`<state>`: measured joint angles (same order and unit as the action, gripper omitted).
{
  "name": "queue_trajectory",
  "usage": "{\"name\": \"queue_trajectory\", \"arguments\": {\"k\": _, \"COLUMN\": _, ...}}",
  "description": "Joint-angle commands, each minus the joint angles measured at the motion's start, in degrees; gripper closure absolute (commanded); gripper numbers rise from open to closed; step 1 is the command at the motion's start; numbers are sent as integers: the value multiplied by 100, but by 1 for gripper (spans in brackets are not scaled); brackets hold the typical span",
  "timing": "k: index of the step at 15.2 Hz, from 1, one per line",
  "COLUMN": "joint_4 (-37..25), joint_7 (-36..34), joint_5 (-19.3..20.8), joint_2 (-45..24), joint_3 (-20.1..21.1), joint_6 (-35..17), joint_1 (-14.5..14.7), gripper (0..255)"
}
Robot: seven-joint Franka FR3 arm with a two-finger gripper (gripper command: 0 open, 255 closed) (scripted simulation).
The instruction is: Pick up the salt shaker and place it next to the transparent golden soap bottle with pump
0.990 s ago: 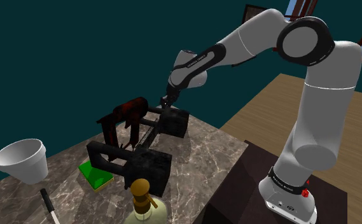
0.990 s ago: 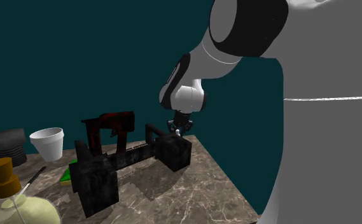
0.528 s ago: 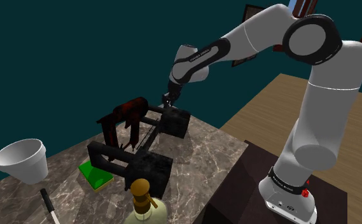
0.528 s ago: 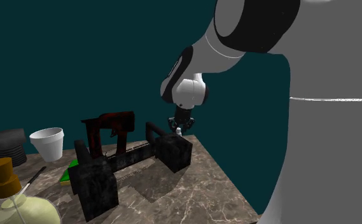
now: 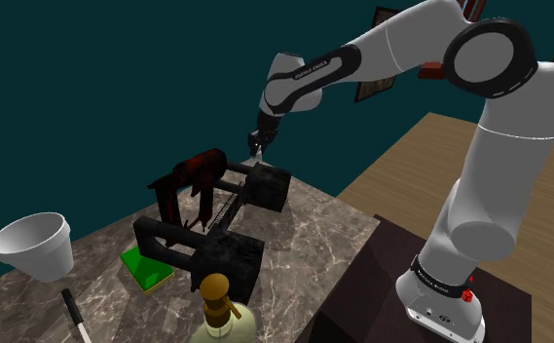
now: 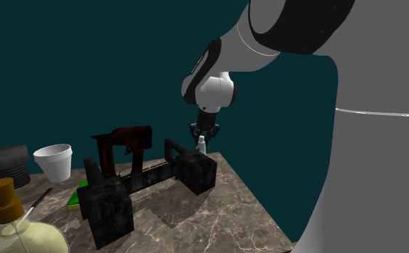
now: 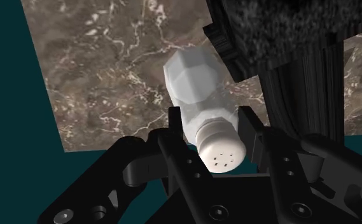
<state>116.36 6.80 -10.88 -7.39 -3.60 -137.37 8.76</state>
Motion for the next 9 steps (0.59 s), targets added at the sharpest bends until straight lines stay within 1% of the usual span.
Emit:
{"name": "queue_trajectory", "arguments": {"k": 1, "joint_4": -50, "joint_7": -38, "joint_5": 32, "joint_2": 86, "joint_3": -5, "joint_6": 135, "joint_1": 3, "gripper": 255}}
{"name": "queue_trajectory", "arguments": {"k": 9, "joint_4": -402, "joint_7": -160, "joint_5": 137, "joint_2": 309, "joint_3": -23, "joint_6": 703, "joint_1": 2, "gripper": 255}}
